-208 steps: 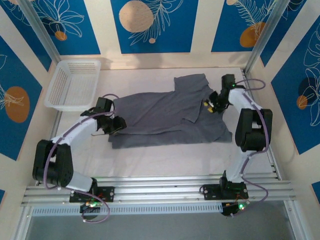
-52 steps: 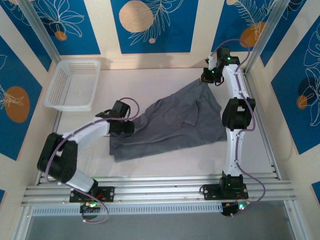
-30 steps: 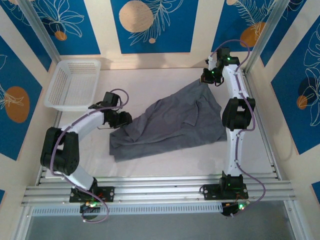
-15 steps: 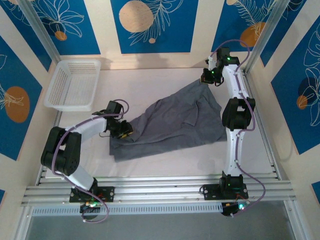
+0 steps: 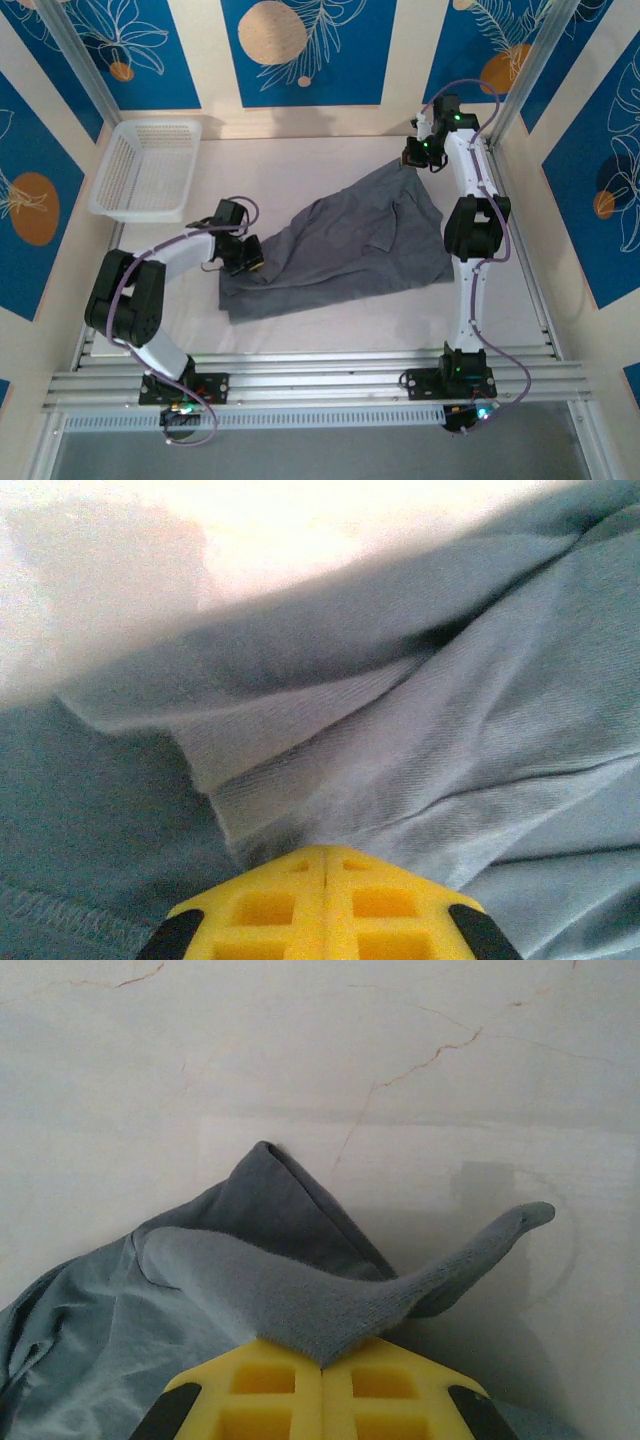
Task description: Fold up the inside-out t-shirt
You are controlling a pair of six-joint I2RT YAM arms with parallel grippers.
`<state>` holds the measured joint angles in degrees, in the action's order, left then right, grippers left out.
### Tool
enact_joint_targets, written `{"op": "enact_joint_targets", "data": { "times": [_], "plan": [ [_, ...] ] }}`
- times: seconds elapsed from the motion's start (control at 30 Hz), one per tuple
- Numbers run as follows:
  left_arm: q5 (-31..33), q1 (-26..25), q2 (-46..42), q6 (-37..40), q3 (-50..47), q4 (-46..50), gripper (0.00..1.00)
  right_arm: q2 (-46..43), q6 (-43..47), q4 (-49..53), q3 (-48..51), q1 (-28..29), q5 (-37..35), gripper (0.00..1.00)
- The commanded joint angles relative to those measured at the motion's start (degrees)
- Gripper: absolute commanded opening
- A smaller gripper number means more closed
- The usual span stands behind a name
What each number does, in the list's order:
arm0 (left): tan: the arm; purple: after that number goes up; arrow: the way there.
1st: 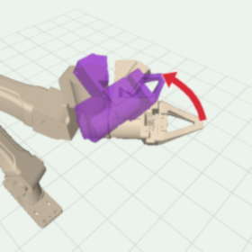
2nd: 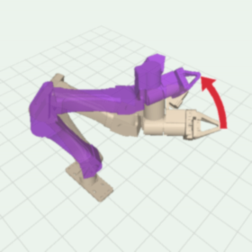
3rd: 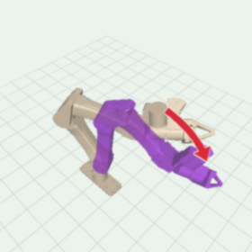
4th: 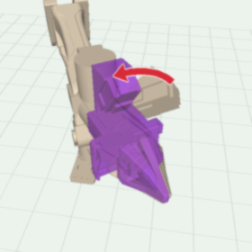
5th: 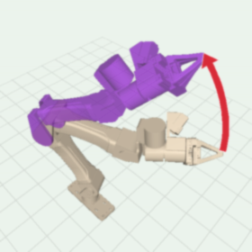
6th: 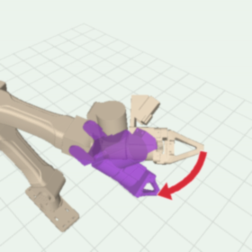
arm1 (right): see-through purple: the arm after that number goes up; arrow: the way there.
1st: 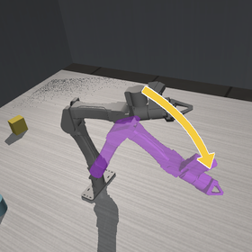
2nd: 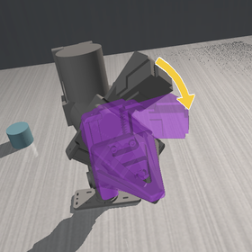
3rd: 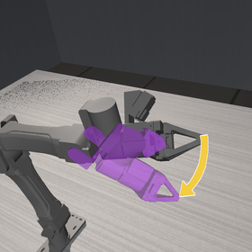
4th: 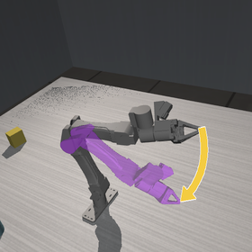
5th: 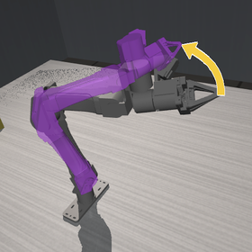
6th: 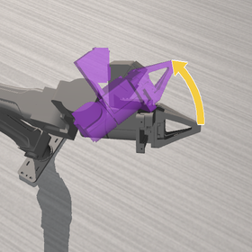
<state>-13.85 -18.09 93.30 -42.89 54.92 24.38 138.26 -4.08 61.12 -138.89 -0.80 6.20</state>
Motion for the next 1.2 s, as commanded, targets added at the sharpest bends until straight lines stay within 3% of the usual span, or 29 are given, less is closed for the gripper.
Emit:
{"op": "enact_joint_targets", "data": {
  "times": [0.0,0.13,0.27,0.37,0.43,0.63,0.77,0.97,1.17],
  "plan": [
    [3.3,4.11,0.24,3.41,10.47,5.06,0.0,0.76,-1.86,0.54,-0.63,0.09,-0.96,0.0],
    [1.62,9.64,5.62,5.49,20.27,5.83,0.0,1.62,-2.87,0.87,-1.97,-0.16,-1.03,0.0],
    [-2.29,10.25,8.45,7.41,23.41,5.14,0.0,1.49,-3.29,1.02,-2.01,-0.69,-0.12,0.0],
    [0.64,8.2,4.46,6.74,18.91,5.92,0.0,1.25,-3.52,1.01,-1.82,-1.05,0.1,0.0],
    [2.72,6.25,0.68,4.62,13.95,7.64,0.13,1.31,-3.66,1.1,-1.91,-1.14,0.35,0.0],
    [1.29,1.3,-8.34,-4.01,-3.03,2.45,0.27,1.58,-3.65,1.35,-2.32,-1.0,0.45,0.0],
    [0.19,0.32,-6.87,-6.45,-7.35,-2.23,0.35,1.58,-3.63,1.54,-2.23,-0.9,0.33,0.0],
    [0.84,-0.6,-2.91,-6.42,-5.92,-5.28,0.34,1.25,-3.43,1.72,-1.93,-0.95,0.19,0.0],
    [0.88,-0.55,-1.14,-6.49,-5.51,-6.68,0.23,1.24,-3.39,1.72,-1.65,-0.88,0.06,0.0]
  ]
}}
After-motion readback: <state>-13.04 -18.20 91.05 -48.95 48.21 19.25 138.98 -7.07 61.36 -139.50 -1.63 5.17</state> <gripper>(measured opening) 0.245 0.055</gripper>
